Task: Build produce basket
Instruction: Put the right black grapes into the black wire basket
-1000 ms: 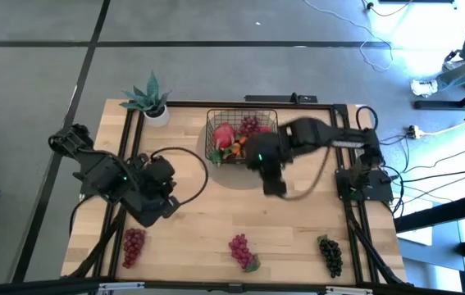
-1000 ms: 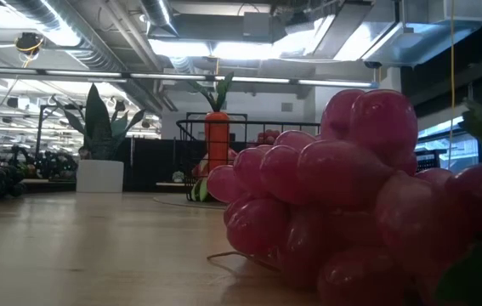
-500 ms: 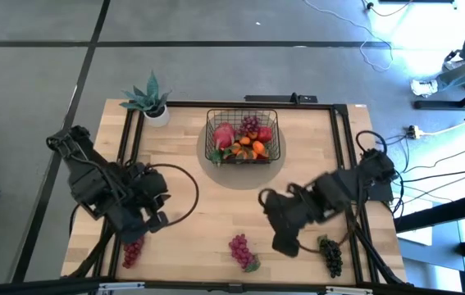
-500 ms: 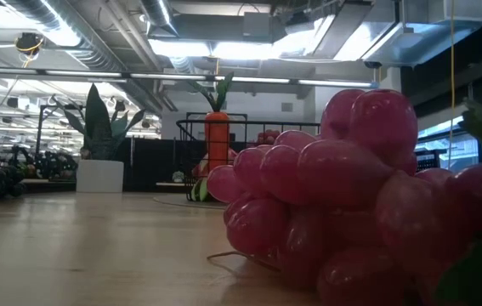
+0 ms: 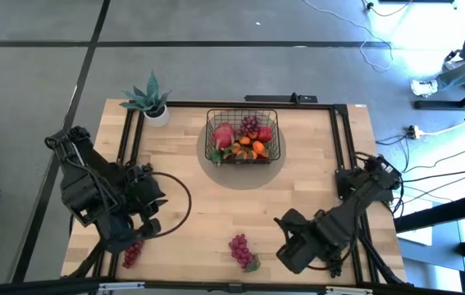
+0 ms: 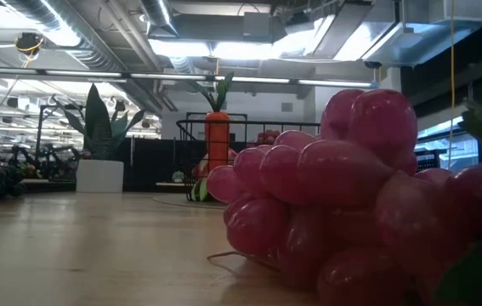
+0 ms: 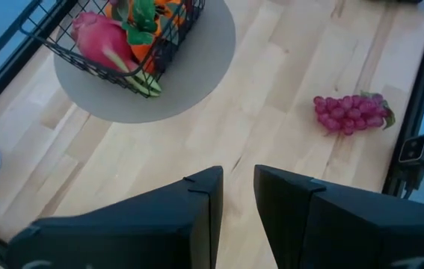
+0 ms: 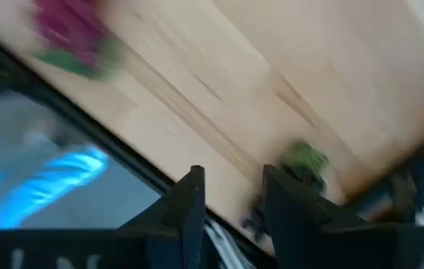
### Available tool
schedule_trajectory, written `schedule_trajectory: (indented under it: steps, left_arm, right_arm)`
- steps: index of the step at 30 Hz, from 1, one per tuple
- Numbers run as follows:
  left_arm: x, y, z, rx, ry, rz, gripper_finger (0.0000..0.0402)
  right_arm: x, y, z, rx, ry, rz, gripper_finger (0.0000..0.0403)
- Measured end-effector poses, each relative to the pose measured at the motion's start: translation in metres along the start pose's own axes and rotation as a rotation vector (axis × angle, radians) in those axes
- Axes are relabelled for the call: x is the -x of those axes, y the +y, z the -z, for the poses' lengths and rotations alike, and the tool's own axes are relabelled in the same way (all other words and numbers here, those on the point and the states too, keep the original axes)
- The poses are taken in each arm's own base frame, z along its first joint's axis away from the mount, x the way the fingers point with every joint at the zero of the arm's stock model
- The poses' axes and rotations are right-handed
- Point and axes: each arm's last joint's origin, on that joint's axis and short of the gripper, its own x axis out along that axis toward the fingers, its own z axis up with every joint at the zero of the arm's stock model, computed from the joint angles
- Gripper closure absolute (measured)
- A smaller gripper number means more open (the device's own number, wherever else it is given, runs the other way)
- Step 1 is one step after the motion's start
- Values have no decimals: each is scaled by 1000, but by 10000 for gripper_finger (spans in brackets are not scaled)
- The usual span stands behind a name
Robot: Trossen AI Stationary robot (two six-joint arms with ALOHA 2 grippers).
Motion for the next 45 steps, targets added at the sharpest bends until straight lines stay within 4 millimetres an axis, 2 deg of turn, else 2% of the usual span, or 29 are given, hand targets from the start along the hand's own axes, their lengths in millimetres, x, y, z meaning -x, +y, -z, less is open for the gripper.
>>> schedule_trajectory:
  steps: [6,14,19,24,32,45]
  left_arm:
    - [0,-1,-1,15,-3,9,335]
    - [-7,-6,-12,21,-37,51,335]
    - [-9,-7,-15,27,-38,63,335]
    - [-12,-6,-19,43,-40,54,335]
    - [-16,-3,-24,65,-44,40,335]
    - [-16,-4,-24,72,-47,43,335]
  right_arm:
    - [-45,-11,6,-27,189,186,283]
    - [-95,-34,12,-106,325,405,283]
    - [-119,-42,15,-99,341,432,283]
    - [-140,-45,20,-69,374,385,283]
    - [-157,-51,32,-36,403,372,283]
    - [-183,-67,39,-7,389,394,283]
